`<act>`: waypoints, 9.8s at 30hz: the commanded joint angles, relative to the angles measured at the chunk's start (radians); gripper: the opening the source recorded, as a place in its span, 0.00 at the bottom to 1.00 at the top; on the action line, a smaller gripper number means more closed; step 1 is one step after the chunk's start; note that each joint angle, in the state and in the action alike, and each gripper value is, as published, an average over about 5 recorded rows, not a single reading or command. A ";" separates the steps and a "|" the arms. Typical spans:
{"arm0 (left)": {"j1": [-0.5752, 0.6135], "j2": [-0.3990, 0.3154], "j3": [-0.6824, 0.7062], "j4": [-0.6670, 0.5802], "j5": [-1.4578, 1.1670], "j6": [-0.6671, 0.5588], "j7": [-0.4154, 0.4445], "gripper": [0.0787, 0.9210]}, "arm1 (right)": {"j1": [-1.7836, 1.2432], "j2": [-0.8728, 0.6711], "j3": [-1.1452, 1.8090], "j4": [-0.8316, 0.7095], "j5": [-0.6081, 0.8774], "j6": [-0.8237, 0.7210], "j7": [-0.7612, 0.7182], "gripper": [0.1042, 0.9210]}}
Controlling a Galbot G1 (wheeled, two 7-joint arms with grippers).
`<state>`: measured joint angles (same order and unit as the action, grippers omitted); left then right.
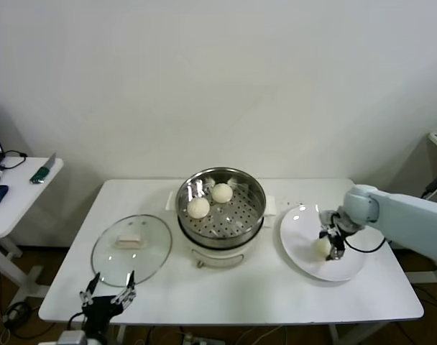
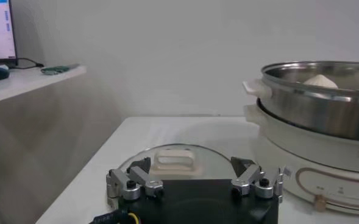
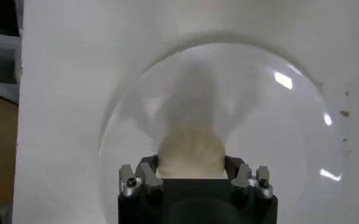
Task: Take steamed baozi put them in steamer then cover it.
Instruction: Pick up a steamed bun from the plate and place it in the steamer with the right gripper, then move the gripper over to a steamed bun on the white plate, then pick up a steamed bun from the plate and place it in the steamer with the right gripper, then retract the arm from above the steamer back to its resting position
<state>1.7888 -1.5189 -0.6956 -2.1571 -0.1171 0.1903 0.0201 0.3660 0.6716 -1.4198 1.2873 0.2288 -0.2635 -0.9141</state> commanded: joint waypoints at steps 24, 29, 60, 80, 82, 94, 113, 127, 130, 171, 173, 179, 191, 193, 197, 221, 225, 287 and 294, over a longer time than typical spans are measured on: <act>0.025 -0.004 0.002 -0.028 0.018 0.001 -0.003 0.88 | 0.636 0.554 -0.161 0.307 -0.039 0.542 -0.069 0.74; 0.031 -0.003 -0.002 -0.037 0.017 0.000 -0.004 0.88 | 0.523 0.599 -0.152 0.283 -0.109 0.533 -0.051 0.74; 0.040 -0.008 -0.008 -0.030 0.014 -0.012 -0.013 0.88 | 0.276 0.621 -0.137 0.065 -0.272 0.560 -0.007 0.73; 0.041 -0.016 0.004 -0.028 0.015 -0.018 -0.017 0.88 | 0.343 0.563 -0.119 0.067 -0.194 0.596 -0.018 0.88; 0.039 -0.016 0.005 -0.028 0.016 -0.017 -0.017 0.88 | 0.383 0.533 -0.124 0.067 -0.151 0.606 -0.048 0.88; 0.031 -0.014 0.014 -0.027 0.019 -0.014 -0.016 0.88 | 0.671 0.310 -0.305 -0.119 0.296 0.458 -0.251 0.88; 0.020 -0.009 0.015 -0.007 0.021 -0.012 -0.013 0.88 | 0.352 -0.077 -0.243 -0.162 0.102 0.229 -0.210 0.88; 0.029 -0.014 0.010 0.005 0.028 -0.017 -0.020 0.88 | 0.009 -0.021 0.030 -0.262 -0.039 0.205 -0.168 0.88; 0.029 -0.015 0.011 0.007 0.028 -0.017 -0.020 0.88 | -0.029 -0.001 0.064 -0.299 -0.067 0.203 -0.159 0.88; 0.028 -0.016 0.005 0.016 0.024 -0.016 -0.023 0.88 | -0.197 0.142 0.255 -0.458 -0.194 0.184 -0.095 0.80; 0.028 -0.017 0.005 0.015 0.025 -0.016 -0.023 0.88 | -0.190 0.140 0.252 -0.457 -0.191 0.186 -0.101 0.77; 0.029 -0.017 0.005 0.014 0.025 -0.016 -0.024 0.88 | -0.109 0.115 0.190 -0.411 -0.139 0.187 -0.115 0.71; 0.024 -0.015 0.012 0.002 0.024 -0.013 -0.023 0.88 | 0.563 0.095 -0.353 0.030 0.222 0.100 -0.099 0.70; 0.023 -0.013 0.013 0.000 0.023 -0.012 -0.023 0.88 | 0.645 0.120 -0.384 0.103 0.279 0.076 -0.087 0.70; 0.020 -0.009 0.013 -0.002 0.022 -0.009 -0.023 0.88 | 0.745 0.190 -0.375 0.211 0.360 0.040 -0.066 0.70; 0.031 -0.011 -0.012 -0.030 0.005 -0.007 -0.024 0.88 | 0.414 0.517 -0.233 0.091 0.401 -0.089 0.074 0.70; 0.028 -0.011 -0.016 -0.028 0.002 -0.004 -0.024 0.88 | 0.368 0.516 -0.227 0.060 0.397 -0.110 0.096 0.70; -0.027 0.035 -0.010 -0.018 0.068 0.021 0.013 0.88 | -0.562 -0.180 1.076 0.352 0.622 -0.118 0.918 0.88; -0.063 0.047 -0.018 -0.018 0.107 -0.017 0.024 0.88 | -1.050 -0.221 1.515 0.396 0.495 -0.019 0.960 0.88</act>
<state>1.7619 -1.4810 -0.7068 -2.1834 -0.0558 0.2020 0.0375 0.0142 0.6161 -0.5974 1.5693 0.8326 -0.3702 -0.1500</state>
